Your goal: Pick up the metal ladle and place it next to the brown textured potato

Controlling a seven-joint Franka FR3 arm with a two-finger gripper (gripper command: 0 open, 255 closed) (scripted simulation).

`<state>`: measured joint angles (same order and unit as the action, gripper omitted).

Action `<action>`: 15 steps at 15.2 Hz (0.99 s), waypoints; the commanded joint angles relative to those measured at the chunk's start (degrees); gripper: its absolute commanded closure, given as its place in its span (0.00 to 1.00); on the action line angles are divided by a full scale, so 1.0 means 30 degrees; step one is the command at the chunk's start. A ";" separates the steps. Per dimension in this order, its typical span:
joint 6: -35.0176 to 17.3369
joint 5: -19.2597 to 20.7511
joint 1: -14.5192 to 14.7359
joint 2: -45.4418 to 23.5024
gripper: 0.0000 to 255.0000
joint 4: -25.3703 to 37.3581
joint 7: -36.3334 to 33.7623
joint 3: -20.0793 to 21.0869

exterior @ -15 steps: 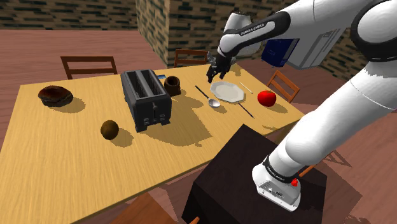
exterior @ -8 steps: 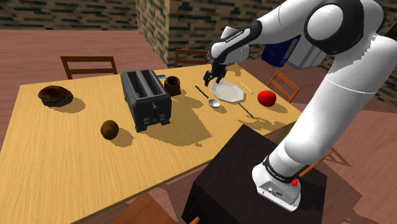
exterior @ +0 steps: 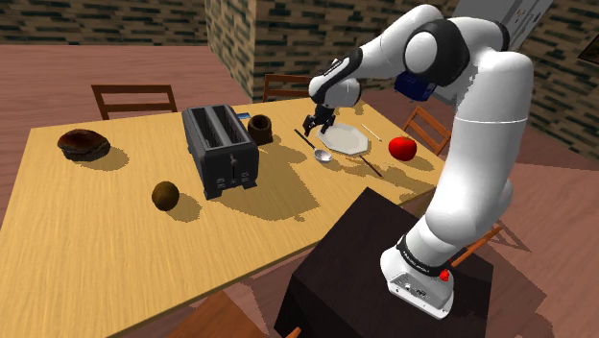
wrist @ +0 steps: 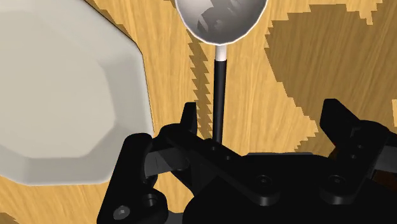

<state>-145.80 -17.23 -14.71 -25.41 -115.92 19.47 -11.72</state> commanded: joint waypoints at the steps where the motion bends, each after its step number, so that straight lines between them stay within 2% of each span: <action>1: -0.0199 -0.0681 -0.0578 -0.1425 0.00 0.1121 0.0410 0.0286; 4: -0.0240 -0.1409 -0.1386 -0.3560 0.00 0.3085 0.0752 0.0686; 11: -0.1167 -0.1799 -0.1607 -0.5160 0.00 0.3779 0.0997 0.1127; 15: -0.1238 -0.1827 -0.1625 -0.5296 0.00 0.3846 0.1014 0.1162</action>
<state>-149.48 -22.70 -19.57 -41.23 -104.43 22.50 -8.25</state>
